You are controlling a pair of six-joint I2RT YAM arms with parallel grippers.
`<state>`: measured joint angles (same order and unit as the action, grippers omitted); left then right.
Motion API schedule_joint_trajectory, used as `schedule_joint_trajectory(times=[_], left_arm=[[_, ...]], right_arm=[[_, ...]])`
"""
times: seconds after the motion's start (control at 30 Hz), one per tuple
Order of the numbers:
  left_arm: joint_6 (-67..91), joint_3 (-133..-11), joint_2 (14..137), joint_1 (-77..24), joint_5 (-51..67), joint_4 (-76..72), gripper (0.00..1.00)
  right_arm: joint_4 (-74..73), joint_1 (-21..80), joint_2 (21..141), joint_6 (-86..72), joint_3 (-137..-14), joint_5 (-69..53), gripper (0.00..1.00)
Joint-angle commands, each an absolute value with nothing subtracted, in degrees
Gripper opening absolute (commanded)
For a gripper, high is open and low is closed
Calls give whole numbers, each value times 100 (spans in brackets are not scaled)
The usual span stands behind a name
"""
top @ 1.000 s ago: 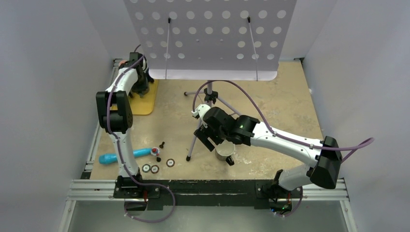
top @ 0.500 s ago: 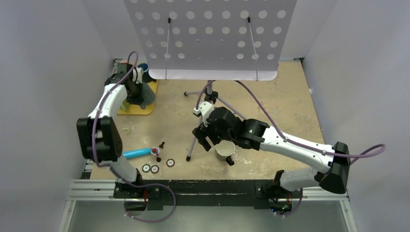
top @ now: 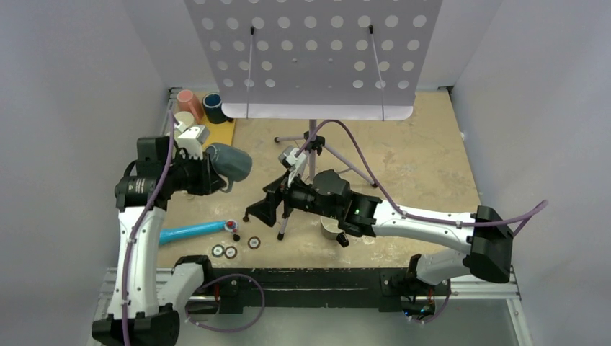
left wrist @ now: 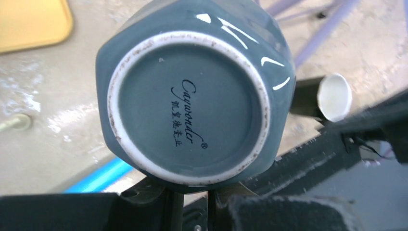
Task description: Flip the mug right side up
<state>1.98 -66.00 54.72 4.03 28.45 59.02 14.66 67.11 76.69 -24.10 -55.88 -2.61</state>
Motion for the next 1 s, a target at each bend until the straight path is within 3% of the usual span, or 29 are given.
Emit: schedule_joint_trajectory(times=[0.0,0.37,0.5,0.7,0.83,0.97], left_arm=[[21,-6849,4812,426,3935,6459,0],[207,-7245,4180,426,4609,7117,0],[360,-7321,4196,421,4713,6972,0],[298,-7118,4228,393,5349,6963,0],[196,-6827,4193,368,5583,6853,0],[-391,-6716,4216,363,5693,7040,0]], right_arm=[[3281,6676,7821,-3254,-5512,-168,90],[3969,6513,7618,-4275,-4889,328,90],[3867,6511,7628,-4401,-4904,163,90],[4964,6460,7815,-4250,-5021,-603,87],[5706,6460,8041,-4215,-5235,-1201,67],[5919,6460,8050,-4078,-5142,-1336,24]])
